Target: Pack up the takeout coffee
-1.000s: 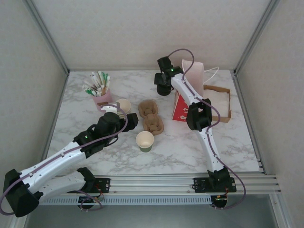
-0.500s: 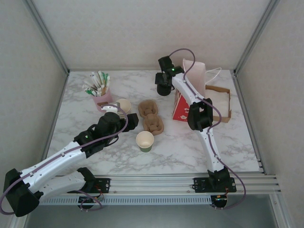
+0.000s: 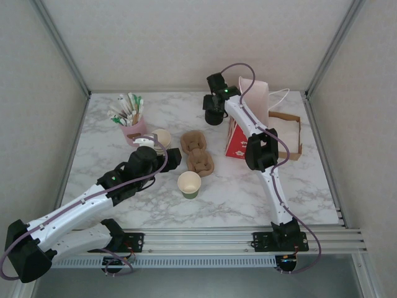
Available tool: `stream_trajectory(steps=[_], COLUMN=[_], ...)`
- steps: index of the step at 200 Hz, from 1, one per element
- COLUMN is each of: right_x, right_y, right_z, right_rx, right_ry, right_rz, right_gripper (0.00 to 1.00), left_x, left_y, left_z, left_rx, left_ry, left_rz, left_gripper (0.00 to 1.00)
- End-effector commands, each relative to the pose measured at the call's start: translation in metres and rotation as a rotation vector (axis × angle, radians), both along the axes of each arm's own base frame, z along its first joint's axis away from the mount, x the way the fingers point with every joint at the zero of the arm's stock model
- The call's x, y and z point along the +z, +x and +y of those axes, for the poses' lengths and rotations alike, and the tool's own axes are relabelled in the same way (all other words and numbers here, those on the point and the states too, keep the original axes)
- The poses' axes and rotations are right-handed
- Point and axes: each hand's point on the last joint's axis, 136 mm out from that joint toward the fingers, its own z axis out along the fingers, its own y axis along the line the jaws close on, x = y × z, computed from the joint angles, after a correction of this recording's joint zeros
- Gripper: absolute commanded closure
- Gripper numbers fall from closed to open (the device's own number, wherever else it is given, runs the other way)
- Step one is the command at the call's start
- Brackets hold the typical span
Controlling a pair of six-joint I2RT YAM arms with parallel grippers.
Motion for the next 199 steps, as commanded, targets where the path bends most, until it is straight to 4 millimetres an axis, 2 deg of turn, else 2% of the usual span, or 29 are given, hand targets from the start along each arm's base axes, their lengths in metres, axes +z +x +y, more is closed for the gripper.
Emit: stream_trajectory(steps=[1, 85, 199], right_x=[0.013, 0.021, 0.051], right_y=[0.001, 0.0, -0.006], right_z=[-0.002, 0.0, 0.004], right_rx=[0.009, 0.019, 0.033], right_ry=[0.011, 0.018, 0.001], right_rz=[-0.015, -0.024, -0.076], right_gripper=[0.24, 0.33, 0.37], left_x=[0.014, 0.015, 0.016], left_y=[0.004, 0.004, 0.003], left_z=[-0.001, 0.0, 0.003], left_rx=[0.004, 0.007, 0.017], left_ry=[-0.022, -0.023, -0.027], left_rz=[-0.029, -0.033, -0.041], left_gripper=[0.0, 0.0, 0.0])
